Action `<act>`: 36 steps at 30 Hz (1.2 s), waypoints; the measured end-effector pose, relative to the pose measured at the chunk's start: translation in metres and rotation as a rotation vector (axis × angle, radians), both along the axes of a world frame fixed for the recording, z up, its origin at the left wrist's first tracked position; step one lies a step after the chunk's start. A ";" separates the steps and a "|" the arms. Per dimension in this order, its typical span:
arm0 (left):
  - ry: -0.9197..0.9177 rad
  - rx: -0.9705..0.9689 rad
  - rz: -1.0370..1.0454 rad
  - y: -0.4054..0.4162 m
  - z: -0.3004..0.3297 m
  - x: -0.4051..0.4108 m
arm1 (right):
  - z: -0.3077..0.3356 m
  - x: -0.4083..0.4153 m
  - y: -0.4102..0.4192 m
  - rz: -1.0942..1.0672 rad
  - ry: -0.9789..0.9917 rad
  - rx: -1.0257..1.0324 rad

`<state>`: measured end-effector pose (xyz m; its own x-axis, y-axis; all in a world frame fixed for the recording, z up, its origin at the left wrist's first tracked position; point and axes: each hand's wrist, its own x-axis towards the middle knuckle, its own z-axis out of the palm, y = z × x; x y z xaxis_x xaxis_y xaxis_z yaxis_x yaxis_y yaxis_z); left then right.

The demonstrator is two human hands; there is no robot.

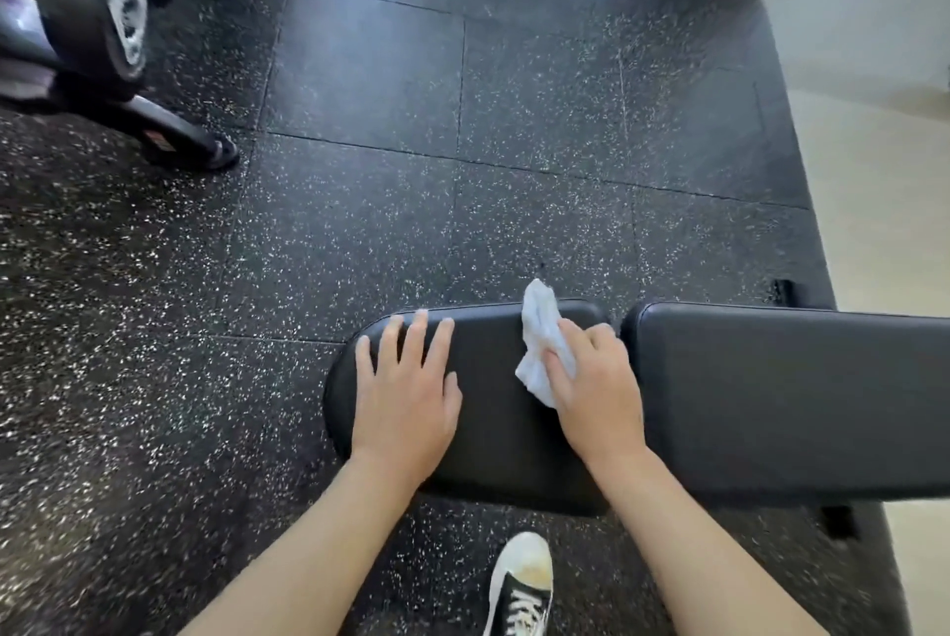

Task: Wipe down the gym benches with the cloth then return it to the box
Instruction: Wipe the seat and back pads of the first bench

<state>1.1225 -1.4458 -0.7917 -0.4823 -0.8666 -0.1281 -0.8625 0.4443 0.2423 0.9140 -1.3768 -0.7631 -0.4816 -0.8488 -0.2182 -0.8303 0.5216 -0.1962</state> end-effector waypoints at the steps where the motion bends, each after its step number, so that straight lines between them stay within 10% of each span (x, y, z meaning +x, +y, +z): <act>1: 0.020 -0.011 0.029 0.002 -0.006 -0.004 | -0.002 -0.015 -0.003 -0.013 -0.005 -0.015; 14: 0.066 -0.108 0.130 0.011 -0.034 -0.013 | -0.031 0.027 -0.099 0.316 -0.072 -0.344; 22: 0.063 -0.110 0.132 0.010 -0.029 -0.017 | -0.035 -0.104 -0.083 0.071 -0.106 -0.095; 31: 0.064 -0.097 0.125 0.010 -0.033 -0.012 | -0.039 0.030 -0.137 0.410 -0.175 -0.153; 36: 0.056 -0.119 0.128 0.011 -0.036 -0.014 | -0.042 -0.047 -0.102 0.276 -0.138 -0.267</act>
